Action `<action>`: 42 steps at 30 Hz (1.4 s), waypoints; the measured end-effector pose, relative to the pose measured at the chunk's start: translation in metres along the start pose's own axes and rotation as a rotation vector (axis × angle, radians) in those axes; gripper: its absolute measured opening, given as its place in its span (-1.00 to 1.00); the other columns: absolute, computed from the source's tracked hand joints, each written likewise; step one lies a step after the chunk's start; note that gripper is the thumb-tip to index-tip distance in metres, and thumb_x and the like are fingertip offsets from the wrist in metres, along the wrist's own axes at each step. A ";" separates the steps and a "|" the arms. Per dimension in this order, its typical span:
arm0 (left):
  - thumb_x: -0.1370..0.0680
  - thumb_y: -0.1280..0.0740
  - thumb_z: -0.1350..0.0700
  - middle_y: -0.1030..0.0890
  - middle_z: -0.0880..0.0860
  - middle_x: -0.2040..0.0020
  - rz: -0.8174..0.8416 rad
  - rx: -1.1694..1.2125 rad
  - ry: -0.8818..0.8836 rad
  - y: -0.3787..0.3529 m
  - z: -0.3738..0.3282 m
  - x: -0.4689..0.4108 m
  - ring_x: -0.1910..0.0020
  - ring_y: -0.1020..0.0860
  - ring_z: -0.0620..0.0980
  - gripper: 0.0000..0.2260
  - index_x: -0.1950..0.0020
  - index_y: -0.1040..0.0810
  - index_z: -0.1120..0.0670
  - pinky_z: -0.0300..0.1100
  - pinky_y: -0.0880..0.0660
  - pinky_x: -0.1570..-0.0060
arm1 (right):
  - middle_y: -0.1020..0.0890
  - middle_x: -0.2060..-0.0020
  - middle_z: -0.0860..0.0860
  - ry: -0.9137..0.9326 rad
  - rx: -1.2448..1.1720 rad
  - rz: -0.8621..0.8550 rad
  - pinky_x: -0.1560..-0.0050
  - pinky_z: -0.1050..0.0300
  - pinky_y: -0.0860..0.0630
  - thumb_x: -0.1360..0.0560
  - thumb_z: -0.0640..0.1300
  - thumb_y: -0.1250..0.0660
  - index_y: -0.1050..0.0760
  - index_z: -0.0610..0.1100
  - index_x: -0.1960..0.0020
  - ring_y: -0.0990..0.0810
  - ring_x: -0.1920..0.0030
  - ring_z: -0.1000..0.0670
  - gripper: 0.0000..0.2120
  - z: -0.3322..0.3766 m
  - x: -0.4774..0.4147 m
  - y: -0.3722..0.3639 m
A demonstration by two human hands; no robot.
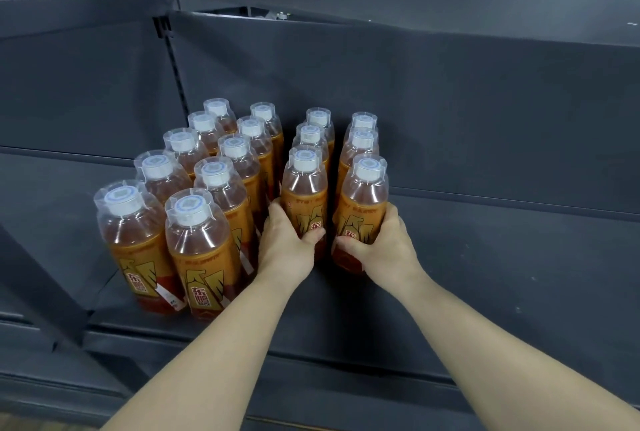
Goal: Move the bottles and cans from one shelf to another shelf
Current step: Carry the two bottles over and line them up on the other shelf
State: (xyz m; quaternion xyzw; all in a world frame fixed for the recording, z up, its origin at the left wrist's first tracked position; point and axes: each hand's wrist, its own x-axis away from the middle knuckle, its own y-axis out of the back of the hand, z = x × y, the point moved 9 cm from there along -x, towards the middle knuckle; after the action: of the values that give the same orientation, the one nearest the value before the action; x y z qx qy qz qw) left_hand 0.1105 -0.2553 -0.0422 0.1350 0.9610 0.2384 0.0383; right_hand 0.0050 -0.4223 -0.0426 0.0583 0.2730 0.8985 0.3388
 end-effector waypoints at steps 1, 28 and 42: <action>-0.52 -0.47 0.04 -0.41 0.04 -0.42 0.011 0.030 0.006 -0.001 0.001 0.001 -0.42 -0.39 0.11 -0.32 -0.52 -0.15 0.00 0.08 -0.39 -0.37 | -0.45 -0.27 0.05 -0.006 -0.028 0.021 -0.29 -0.05 -0.52 -0.38 0.05 -0.58 -0.22 0.01 -0.48 -0.48 -0.27 0.02 -0.19 -0.001 -0.001 -0.001; -0.45 -0.53 0.04 -0.43 0.03 -0.33 -0.014 0.031 -0.061 -0.010 -0.003 -0.008 -0.29 -0.46 0.06 -0.26 -0.47 -0.15 0.03 -0.06 -0.46 -0.20 | -0.46 -0.18 0.01 -0.052 -0.053 -0.071 0.08 0.22 -0.47 -0.42 0.05 -0.52 -0.24 -0.07 -0.39 -0.53 -0.09 0.04 -0.31 -0.004 -0.005 -0.008; -0.47 -0.52 0.04 -0.45 0.00 -0.32 -0.012 0.007 -0.081 -0.012 0.003 -0.019 -0.29 -0.48 0.05 -0.29 -0.47 -0.16 -0.01 -0.01 -0.48 -0.25 | -0.47 -0.21 0.01 -0.040 -0.048 -0.079 -0.11 0.10 -0.53 -0.45 0.03 -0.51 -0.23 -0.05 -0.44 -0.52 -0.16 0.02 -0.31 -0.003 -0.014 -0.013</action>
State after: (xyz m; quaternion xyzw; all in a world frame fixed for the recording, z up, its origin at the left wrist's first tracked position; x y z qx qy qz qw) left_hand 0.1260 -0.2692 -0.0498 0.1391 0.9602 0.2291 0.0782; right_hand 0.0227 -0.4243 -0.0507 0.0576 0.2467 0.8893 0.3808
